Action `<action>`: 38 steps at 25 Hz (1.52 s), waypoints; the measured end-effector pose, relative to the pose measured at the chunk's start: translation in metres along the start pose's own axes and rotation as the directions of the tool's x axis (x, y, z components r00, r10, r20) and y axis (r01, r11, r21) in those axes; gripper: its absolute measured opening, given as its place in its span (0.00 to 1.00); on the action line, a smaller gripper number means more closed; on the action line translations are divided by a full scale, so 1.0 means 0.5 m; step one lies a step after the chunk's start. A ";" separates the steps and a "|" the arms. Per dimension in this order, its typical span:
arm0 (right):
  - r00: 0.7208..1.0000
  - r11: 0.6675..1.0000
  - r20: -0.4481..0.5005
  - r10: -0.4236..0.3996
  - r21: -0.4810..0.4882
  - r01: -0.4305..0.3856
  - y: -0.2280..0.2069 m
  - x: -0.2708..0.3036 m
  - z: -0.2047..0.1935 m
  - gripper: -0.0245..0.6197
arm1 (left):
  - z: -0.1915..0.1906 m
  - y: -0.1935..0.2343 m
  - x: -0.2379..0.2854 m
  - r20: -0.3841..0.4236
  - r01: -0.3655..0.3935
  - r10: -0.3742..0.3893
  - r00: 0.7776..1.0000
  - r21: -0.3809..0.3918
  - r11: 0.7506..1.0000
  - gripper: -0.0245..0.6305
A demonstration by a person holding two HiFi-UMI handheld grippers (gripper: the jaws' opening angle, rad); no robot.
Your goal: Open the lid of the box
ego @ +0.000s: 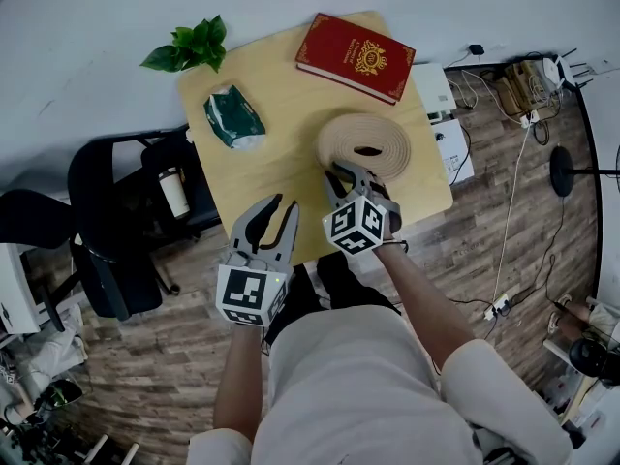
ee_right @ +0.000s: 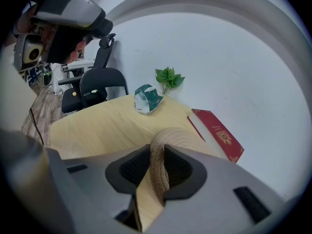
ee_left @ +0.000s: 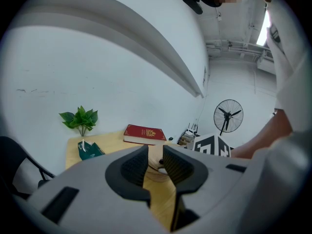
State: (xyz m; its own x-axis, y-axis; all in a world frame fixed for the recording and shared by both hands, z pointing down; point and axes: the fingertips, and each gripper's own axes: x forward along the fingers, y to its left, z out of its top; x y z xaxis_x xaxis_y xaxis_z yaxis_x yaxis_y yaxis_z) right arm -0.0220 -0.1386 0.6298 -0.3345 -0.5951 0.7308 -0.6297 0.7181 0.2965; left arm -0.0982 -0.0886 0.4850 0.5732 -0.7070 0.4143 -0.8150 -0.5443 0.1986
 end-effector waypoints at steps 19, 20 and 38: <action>0.999 1.000 0.039 0.008 -0.004 -0.008 -0.008 -0.033 0.013 0.16 | 0.021 -0.025 -0.005 0.019 -0.002 0.002 1.000 0.022 1.000 0.17; 0.999 1.000 0.042 0.008 -0.005 -0.008 -0.008 -0.035 0.014 0.16 | 0.023 -0.026 -0.005 0.021 -0.003 0.003 1.000 0.024 1.000 0.17; 0.996 1.000 0.092 0.002 -0.007 -0.002 -0.032 -0.084 0.034 0.14 | 0.046 -0.063 -0.011 0.043 -0.014 0.012 0.999 0.044 0.999 0.17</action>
State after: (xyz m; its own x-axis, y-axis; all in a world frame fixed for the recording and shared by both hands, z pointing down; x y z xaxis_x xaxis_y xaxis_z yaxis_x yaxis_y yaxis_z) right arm -0.0100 -0.1314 0.5838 -0.3992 -0.6242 0.6716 -0.6241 0.7215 0.2997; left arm -0.0739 -0.0780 0.4558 0.5664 -0.7323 0.3782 -0.8184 -0.5538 0.1534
